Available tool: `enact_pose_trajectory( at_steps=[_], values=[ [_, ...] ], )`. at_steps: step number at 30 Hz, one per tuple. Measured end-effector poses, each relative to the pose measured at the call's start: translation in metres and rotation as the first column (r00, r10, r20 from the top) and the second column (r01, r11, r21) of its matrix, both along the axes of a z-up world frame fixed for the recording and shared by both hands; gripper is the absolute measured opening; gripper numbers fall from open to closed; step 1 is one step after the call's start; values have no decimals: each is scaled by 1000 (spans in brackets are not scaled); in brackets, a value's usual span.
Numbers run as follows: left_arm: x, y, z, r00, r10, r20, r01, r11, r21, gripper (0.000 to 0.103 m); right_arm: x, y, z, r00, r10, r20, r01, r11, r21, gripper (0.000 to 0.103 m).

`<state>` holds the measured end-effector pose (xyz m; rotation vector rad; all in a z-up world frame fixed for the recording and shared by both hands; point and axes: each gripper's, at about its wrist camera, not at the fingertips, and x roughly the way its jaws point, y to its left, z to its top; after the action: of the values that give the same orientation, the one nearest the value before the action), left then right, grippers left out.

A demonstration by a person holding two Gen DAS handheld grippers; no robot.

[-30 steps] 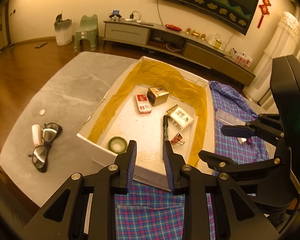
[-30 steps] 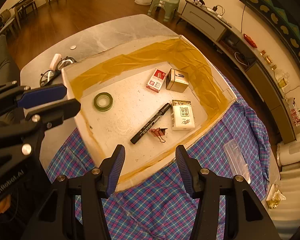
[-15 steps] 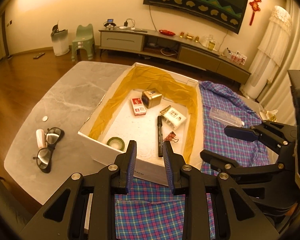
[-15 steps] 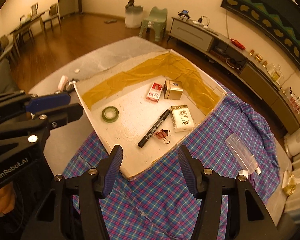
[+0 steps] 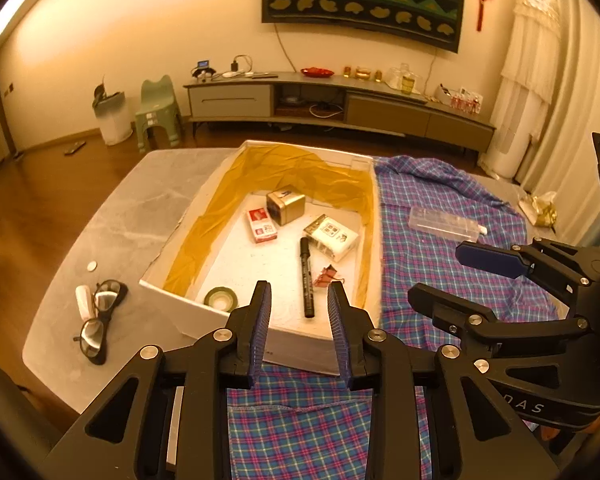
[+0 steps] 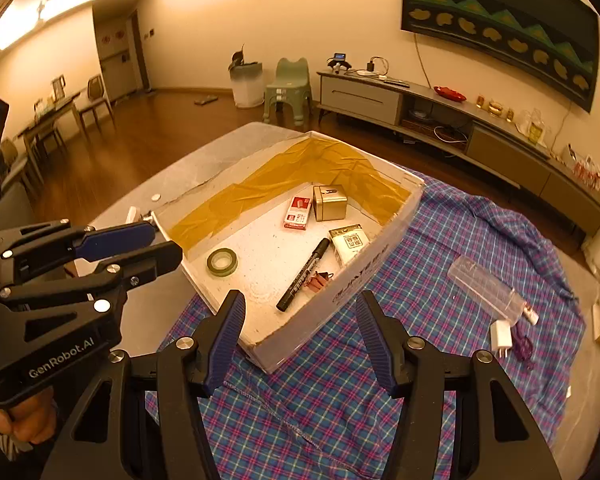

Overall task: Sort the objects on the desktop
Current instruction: 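Move both tools back toward the white plug and purple figure on the cloth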

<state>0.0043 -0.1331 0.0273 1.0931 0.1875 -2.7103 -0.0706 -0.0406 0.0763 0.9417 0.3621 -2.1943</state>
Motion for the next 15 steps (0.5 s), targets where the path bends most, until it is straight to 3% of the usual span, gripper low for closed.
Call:
enact_pose_trajectory(
  at_steps=[15],
  values=[
    [-33, 52, -19, 993, -106, 52, 106, 994, -11, 38, -35, 77, -37, 985, -130, 115, 147, 979, -145, 59]
  ],
)
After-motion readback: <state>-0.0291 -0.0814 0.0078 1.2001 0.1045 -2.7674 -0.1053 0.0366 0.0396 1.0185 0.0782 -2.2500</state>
